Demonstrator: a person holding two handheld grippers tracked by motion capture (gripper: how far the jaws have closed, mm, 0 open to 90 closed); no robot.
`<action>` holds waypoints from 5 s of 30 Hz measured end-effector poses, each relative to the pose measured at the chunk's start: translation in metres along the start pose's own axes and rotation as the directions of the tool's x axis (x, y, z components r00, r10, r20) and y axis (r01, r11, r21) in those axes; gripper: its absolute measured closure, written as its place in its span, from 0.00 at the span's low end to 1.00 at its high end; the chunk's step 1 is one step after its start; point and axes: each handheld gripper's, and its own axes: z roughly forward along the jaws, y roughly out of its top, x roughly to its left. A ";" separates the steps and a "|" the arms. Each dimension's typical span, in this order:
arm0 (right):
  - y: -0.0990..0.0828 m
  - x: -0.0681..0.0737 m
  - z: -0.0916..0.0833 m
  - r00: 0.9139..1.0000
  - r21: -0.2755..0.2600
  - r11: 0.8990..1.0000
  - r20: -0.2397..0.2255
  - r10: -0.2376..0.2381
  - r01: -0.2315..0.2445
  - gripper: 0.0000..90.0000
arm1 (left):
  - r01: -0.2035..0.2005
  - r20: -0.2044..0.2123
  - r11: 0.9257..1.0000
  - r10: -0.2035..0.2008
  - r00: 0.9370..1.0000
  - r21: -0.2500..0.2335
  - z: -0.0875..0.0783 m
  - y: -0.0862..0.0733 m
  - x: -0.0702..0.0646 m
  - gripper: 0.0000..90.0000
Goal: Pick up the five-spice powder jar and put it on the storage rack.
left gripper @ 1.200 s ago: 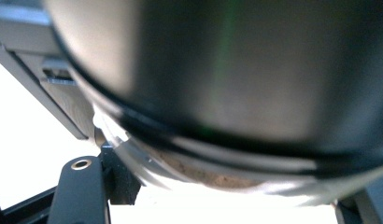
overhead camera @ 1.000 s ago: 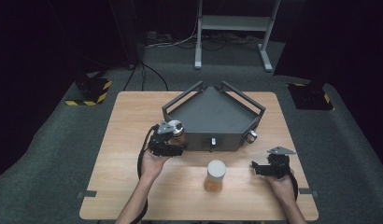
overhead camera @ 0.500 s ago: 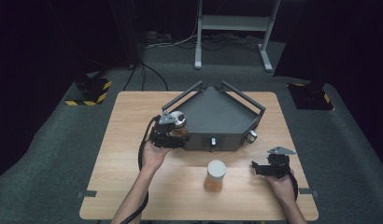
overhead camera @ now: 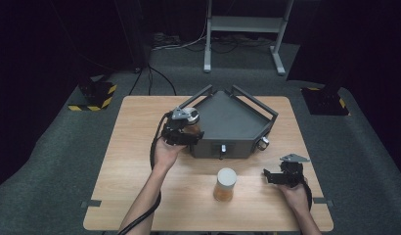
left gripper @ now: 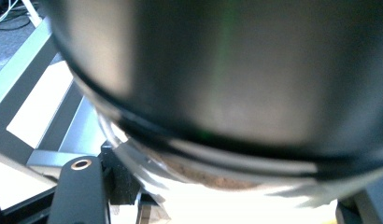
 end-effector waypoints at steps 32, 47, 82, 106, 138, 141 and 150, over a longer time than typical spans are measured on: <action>0.000 0.000 0.000 1.000 0.000 1.000 0.002 0.001 -0.001 0.06 | 0.020 -0.077 1.000 -0.019 0.997 0.022 0.049 0.017 -0.007 0.35; 0.000 0.000 0.000 1.000 0.000 1.000 0.002 0.001 -0.001 0.06 | 0.011 -0.096 0.999 -0.007 0.995 0.038 0.057 0.017 -0.010 0.35; 0.000 0.000 0.000 1.000 0.000 1.000 0.002 0.000 0.000 0.06 | 0.019 -0.129 1.000 -0.019 0.992 -0.006 0.064 0.005 -0.019 0.35; 0.000 0.000 0.000 1.000 0.000 1.000 0.002 0.000 0.000 0.06 | 0.019 -0.118 1.000 -0.019 0.993 -0.002 0.044 -0.001 -0.008 0.08; 0.000 0.000 0.000 1.000 -0.001 1.000 0.002 0.001 -0.001 0.06 | 0.295 -0.104 0.909 -0.338 0.935 -0.296 0.039 -0.077 -0.038 0.03; 0.000 0.000 0.000 1.000 -0.001 1.000 0.002 0.001 -0.001 0.06 | 0.287 -0.111 0.914 -0.329 0.938 -0.285 0.040 -0.083 -0.041 0.03; 0.000 0.000 0.000 1.000 0.000 1.000 0.002 0.001 -0.001 0.06 | 0.289 -0.117 0.917 -0.330 0.937 -0.276 0.041 -0.097 -0.046 0.03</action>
